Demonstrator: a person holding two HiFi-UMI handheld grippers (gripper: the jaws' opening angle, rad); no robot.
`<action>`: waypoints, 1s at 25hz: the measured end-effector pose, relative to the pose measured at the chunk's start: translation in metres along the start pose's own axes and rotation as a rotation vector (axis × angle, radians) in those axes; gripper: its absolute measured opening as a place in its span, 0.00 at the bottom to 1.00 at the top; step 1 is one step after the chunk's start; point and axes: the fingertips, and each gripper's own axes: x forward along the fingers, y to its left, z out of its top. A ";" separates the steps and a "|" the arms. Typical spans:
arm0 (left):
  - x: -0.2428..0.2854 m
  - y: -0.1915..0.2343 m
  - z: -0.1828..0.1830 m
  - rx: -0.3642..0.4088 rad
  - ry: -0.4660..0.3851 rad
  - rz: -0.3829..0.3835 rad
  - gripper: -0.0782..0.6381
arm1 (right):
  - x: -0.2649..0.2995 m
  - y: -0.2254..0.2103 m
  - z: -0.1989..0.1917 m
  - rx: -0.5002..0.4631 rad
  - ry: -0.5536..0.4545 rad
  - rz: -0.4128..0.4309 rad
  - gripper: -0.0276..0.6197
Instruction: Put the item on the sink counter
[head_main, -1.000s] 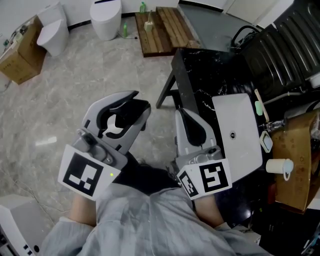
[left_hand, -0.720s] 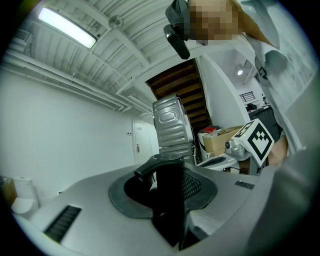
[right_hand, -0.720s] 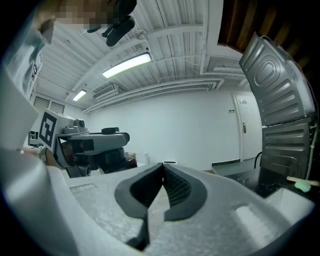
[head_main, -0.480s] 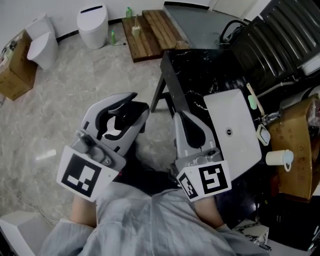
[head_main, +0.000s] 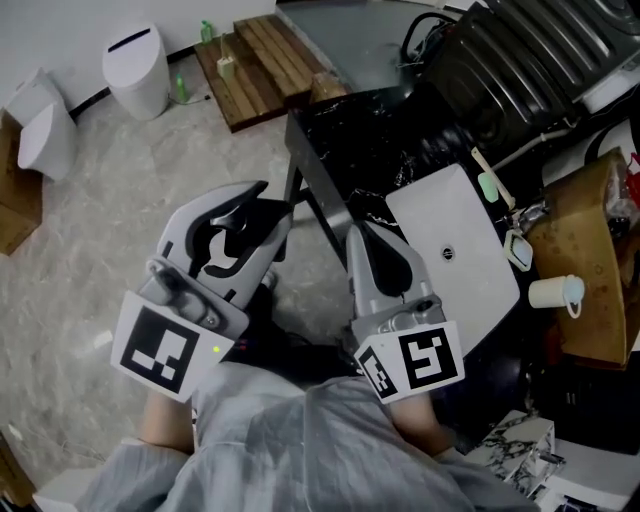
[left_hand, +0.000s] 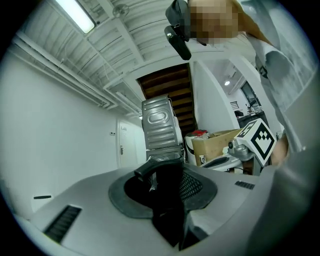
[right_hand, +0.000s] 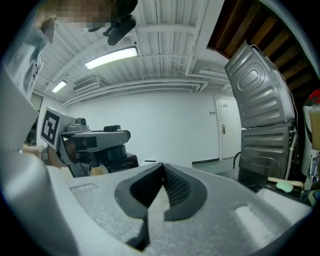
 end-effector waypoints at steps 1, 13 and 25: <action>0.008 0.005 -0.001 0.004 0.000 -0.019 0.28 | 0.008 -0.004 0.000 0.002 0.003 -0.011 0.04; 0.099 0.077 -0.006 0.054 -0.018 -0.244 0.28 | 0.093 -0.066 0.016 0.004 0.035 -0.200 0.04; 0.187 0.108 -0.016 0.068 -0.062 -0.505 0.28 | 0.133 -0.127 0.018 0.037 0.039 -0.471 0.04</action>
